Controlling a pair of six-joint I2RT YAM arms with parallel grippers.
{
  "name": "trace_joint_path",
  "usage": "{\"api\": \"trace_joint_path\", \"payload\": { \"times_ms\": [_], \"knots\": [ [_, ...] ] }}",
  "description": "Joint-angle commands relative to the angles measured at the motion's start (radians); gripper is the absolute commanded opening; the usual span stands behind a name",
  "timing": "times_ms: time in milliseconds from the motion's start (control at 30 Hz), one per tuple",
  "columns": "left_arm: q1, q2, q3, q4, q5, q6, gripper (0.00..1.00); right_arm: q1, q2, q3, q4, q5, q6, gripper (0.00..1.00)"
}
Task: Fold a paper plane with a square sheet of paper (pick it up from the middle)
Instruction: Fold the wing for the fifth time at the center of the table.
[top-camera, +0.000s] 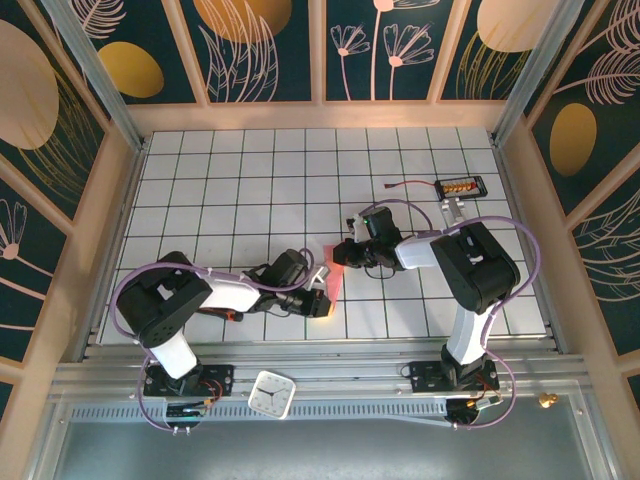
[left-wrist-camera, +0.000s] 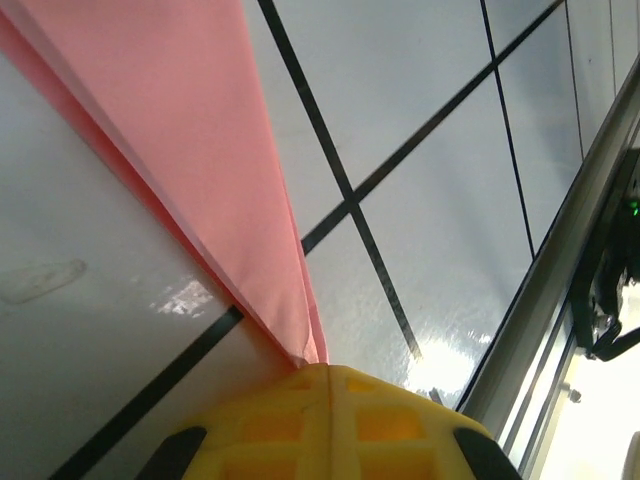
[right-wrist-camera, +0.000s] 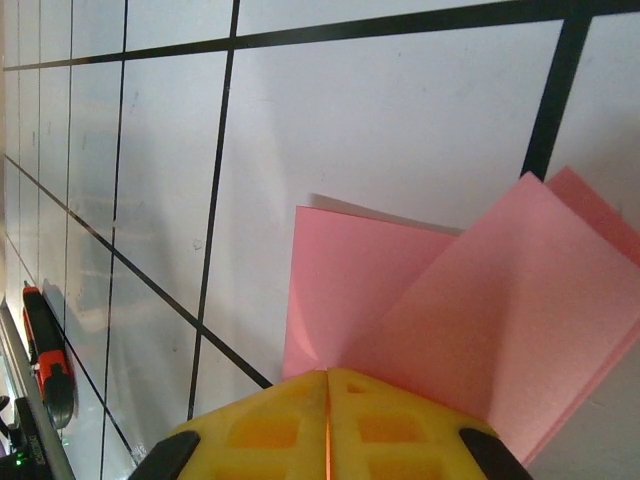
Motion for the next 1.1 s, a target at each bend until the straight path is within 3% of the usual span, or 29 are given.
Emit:
{"api": "trace_joint_path", "payload": {
  "times_ms": [0, 100, 200, 400, 500, 767, 1067],
  "knots": [
    [-0.034, 0.019, -0.012, -0.276, 0.074, 0.079, 0.0, -0.032, 0.047, -0.018, -0.123, 0.125, -0.034, 0.1],
    [-0.033, -0.073, 0.006, -0.238, 0.083, 0.065, 0.0, -0.032, 0.047, -0.021, -0.122, 0.123, -0.034, 0.1],
    [-0.027, -0.132, -0.009, -0.062, 0.116, -0.045, 0.0, -0.032, 0.047, -0.024, -0.118, 0.12, -0.033, 0.1],
    [0.025, -0.104, -0.015, 0.166, 0.054, -0.196, 0.0, -0.034, 0.042, -0.027, -0.113, 0.117, -0.035, 0.1],
    [0.051, -0.041, 0.014, 0.188, 0.037, -0.212, 0.0, -0.034, 0.042, -0.029, -0.112, 0.114, -0.036, 0.1],
    [0.046, 0.098, 0.043, 0.143, 0.061, -0.172, 0.0, -0.037, 0.036, -0.03, -0.121, 0.121, -0.039, 0.1],
    [0.006, 0.12, 0.059, -0.128, 0.037, -0.021, 0.0, -0.039, 0.042, -0.021, -0.134, 0.128, -0.038, 0.1]
  ]
}}
